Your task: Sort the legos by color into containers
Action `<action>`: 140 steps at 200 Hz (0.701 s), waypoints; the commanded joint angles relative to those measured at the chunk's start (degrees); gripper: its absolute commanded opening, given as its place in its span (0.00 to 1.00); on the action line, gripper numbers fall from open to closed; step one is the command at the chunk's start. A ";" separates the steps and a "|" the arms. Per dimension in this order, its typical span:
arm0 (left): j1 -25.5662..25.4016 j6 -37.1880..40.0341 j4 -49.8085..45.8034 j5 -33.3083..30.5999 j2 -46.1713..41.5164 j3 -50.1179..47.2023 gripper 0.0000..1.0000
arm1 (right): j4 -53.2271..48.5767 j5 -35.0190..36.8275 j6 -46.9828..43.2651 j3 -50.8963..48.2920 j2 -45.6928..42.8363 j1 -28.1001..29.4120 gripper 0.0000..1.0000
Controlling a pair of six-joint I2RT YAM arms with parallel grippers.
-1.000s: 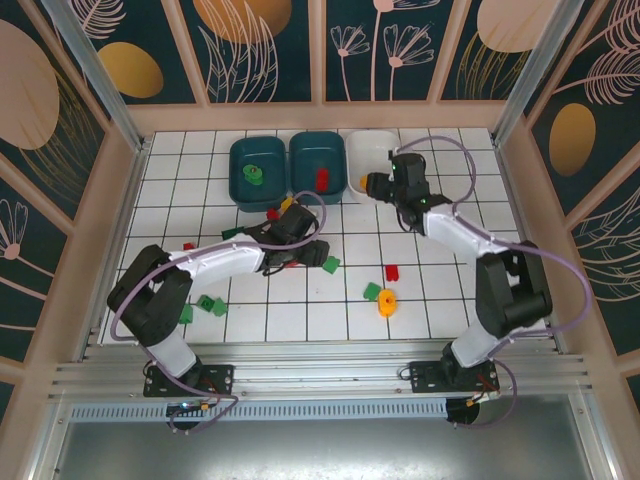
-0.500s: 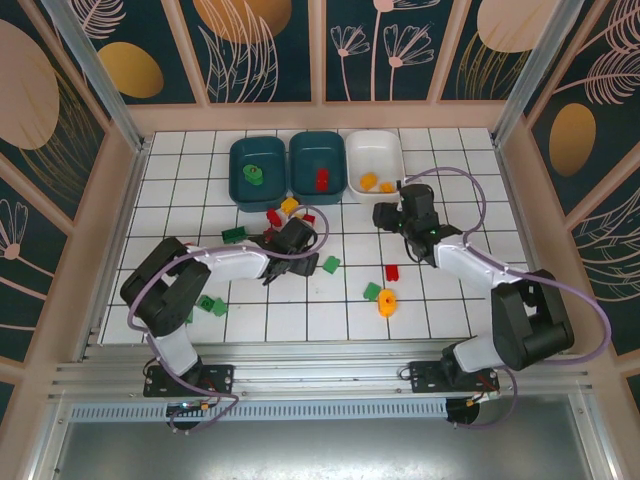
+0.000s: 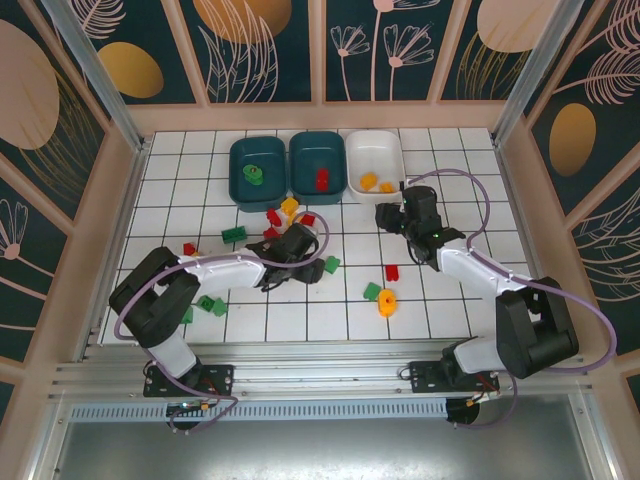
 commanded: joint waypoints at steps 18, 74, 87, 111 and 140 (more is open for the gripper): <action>-0.31 -1.64 -5.77 -4.82 2.89 3.71 0.71 | 1.65 1.95 -1.18 -1.03 -0.87 0.07 0.64; -0.31 -2.99 -6.43 -7.97 6.88 4.89 0.64 | 2.03 1.47 -1.23 -1.49 -0.98 -0.39 0.64; -0.32 -2.93 -6.04 -7.92 7.07 4.87 0.51 | 1.98 1.43 -1.23 -1.47 -1.12 -0.42 0.63; -0.32 -2.58 -6.55 -7.49 5.45 6.87 0.24 | 2.03 1.40 -1.05 -1.80 -1.87 -0.38 0.63; -0.24 -0.70 -7.38 -7.93 -0.64 10.97 0.15 | 6.05 2.21 2.75 -4.95 -3.75 -0.02 0.61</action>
